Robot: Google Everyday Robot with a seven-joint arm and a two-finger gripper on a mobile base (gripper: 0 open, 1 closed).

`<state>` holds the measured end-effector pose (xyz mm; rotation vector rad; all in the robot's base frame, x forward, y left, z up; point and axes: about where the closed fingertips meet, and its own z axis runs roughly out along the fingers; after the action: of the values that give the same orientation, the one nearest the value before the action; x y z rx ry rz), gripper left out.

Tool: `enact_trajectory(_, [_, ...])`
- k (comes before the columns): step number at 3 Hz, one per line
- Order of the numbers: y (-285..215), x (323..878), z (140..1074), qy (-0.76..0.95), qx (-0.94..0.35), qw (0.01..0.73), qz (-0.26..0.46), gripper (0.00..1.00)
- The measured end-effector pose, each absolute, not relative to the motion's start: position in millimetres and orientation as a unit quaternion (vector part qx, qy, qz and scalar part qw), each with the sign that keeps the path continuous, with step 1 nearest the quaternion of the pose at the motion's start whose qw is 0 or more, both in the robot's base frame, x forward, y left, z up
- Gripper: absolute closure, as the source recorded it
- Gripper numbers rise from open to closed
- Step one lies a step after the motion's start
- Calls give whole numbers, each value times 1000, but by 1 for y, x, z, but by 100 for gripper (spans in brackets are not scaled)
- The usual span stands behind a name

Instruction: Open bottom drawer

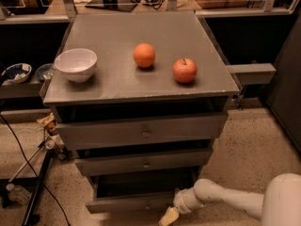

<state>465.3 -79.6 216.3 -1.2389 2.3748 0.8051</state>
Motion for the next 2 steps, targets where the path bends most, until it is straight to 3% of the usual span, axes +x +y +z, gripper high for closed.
enact_trajectory(2, [-76,489,221,831,-439,188,284,0])
